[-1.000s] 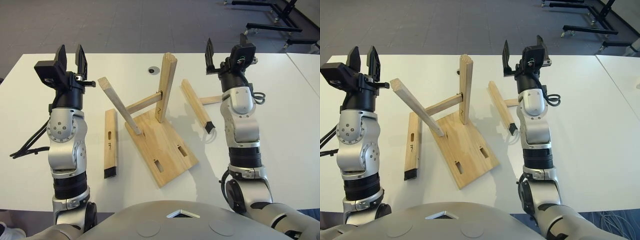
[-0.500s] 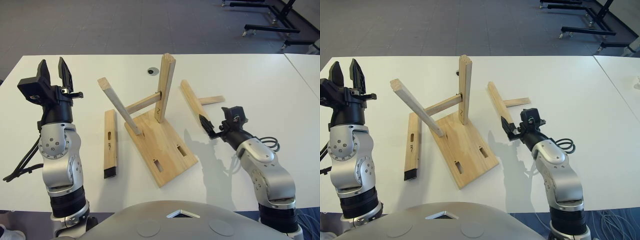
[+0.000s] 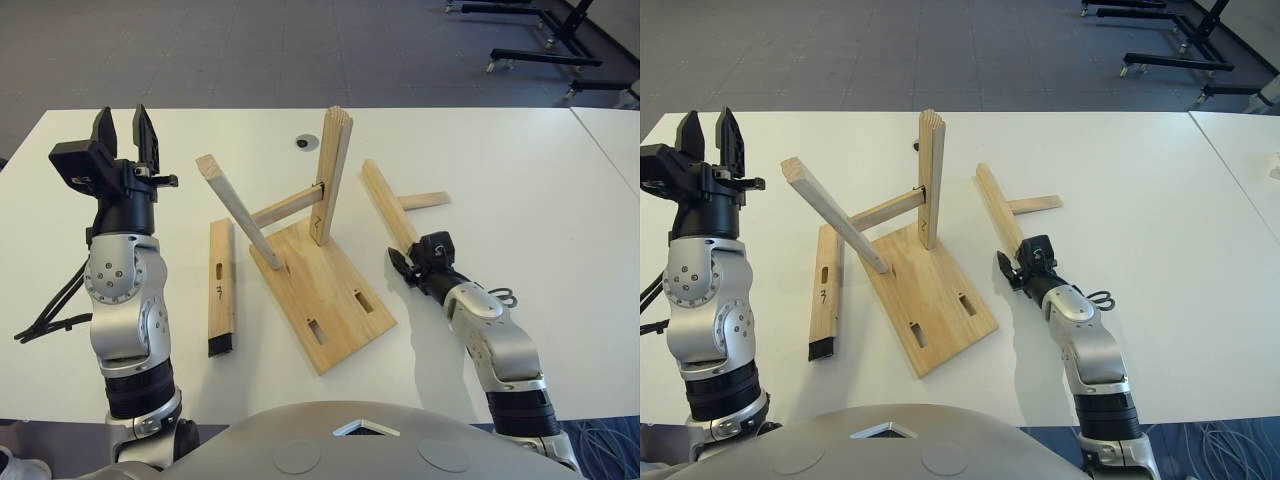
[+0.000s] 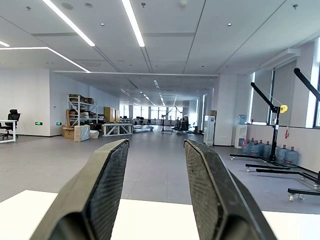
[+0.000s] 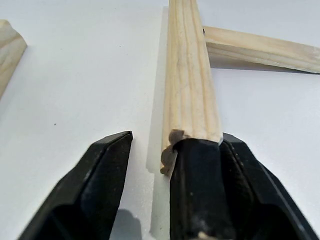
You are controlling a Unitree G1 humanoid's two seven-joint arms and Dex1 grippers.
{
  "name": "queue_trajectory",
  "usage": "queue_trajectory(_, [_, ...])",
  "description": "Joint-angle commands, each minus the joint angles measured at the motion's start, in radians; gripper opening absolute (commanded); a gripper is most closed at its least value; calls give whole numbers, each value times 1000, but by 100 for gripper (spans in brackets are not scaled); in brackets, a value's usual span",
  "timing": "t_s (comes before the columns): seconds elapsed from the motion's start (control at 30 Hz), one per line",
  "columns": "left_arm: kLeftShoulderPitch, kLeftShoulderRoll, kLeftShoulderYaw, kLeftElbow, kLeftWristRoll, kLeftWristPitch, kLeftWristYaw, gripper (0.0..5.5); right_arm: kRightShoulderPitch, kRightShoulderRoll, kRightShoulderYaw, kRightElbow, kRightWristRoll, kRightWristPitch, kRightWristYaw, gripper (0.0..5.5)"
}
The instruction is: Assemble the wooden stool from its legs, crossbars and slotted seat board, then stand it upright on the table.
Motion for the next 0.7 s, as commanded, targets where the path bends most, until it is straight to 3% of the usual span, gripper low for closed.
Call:
queue_trajectory(0.03, [-23, 6, -5, 11, -8, 12, -9, 202, -16, 5, 1, 56, -32, -58, -7, 204])
queue_trajectory(0.23, [-36, 13, 2, 25, -13, 13, -21, 202, -16, 19, 8, 83, -50, -103, 2, 106])
queue_trajectory(0.43, [-63, 29, 41, 33, -74, 37, -38, 202, -60, 51, -39, 51, -18, -135, -7, 102])
queue_trajectory(0.7, [-216, 127, 199, 11, -607, 257, -165, 202, -452, 68, -212, -71, 179, -195, 1, 102])
